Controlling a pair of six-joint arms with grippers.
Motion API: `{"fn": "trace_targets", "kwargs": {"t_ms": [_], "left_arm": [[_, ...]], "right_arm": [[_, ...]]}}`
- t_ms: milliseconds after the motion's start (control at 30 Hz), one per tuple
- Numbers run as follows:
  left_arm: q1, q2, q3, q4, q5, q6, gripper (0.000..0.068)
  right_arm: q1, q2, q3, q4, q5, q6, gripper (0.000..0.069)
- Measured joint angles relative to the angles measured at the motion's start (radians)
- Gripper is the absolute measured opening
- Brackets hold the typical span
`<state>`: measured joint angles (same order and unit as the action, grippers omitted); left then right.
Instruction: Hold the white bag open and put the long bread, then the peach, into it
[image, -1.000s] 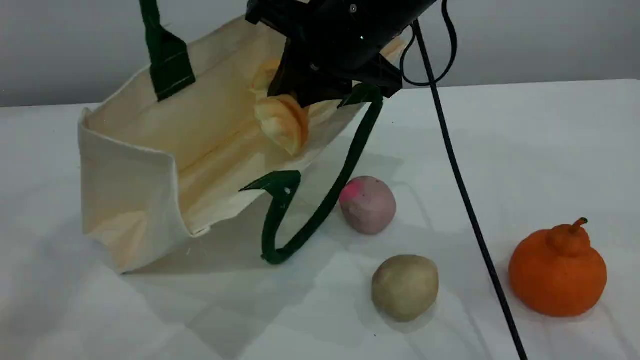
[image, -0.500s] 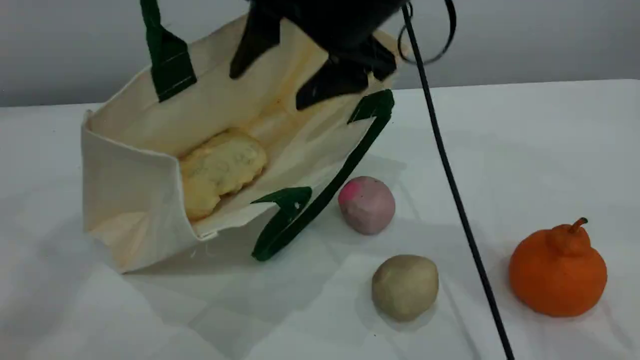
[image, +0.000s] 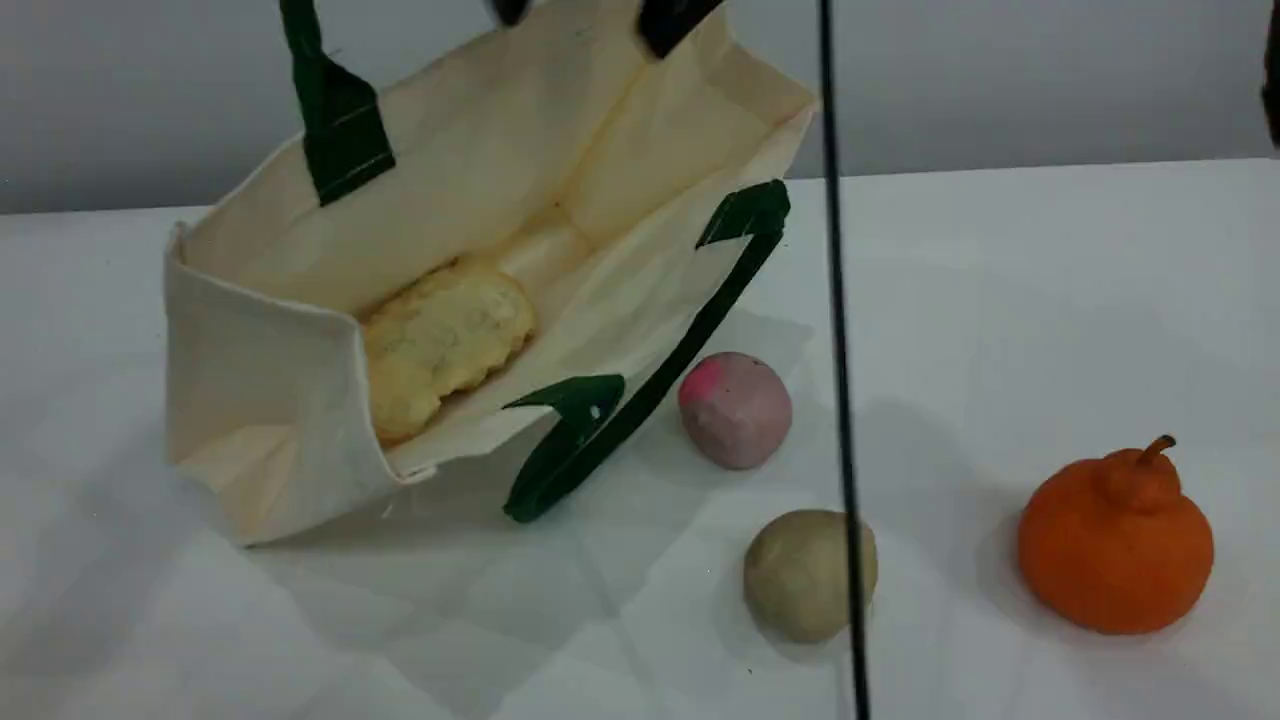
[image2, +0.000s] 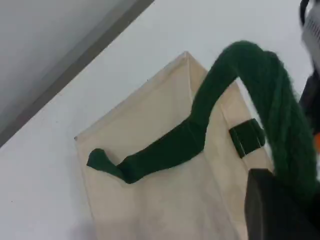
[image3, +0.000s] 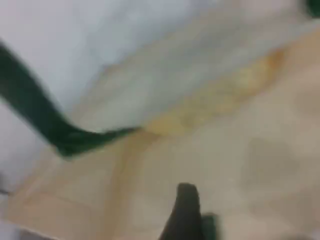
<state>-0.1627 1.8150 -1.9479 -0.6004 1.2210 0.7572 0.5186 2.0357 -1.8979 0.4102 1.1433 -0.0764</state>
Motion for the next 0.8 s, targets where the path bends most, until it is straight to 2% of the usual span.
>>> {"fn": "trace_targets", "kwargs": {"t_ms": [67,167,333,467,567,700,800], "left_arm": [[0.000,0.000,0.000,0.000,0.000,0.000,0.0083],[0.000,0.000,0.000,0.003,0.000,0.000,0.0083],[0.000,-0.003,0.000,0.078,0.000,-0.007,0.0083],[0.001,-0.003,0.000,0.135,0.000,-0.011,0.0083],[0.001,-0.003,0.000,0.147,0.000,-0.011,0.0083],[0.001,-0.003,0.000,0.215,0.000,-0.011,0.0083],[0.019,-0.003,-0.001,0.237,0.001,-0.013,0.0083]], "right_arm": [[0.000,0.000,-0.039,-0.113,0.059,0.029,0.0583],[0.000,-0.001,-0.065,-0.276,0.080,0.066,0.0583],[-0.001,-0.001,-0.064,-0.504,0.080,0.116,0.0583],[-0.001,0.011,-0.064,-0.556,0.078,0.116,0.0583],[-0.001,0.029,-0.063,-0.556,0.077,0.116,0.0583],[-0.001,0.055,-0.063,-0.556,0.077,0.119,0.0583],[-0.001,0.070,-0.063,-0.556,0.076,0.119,0.0583]]}}
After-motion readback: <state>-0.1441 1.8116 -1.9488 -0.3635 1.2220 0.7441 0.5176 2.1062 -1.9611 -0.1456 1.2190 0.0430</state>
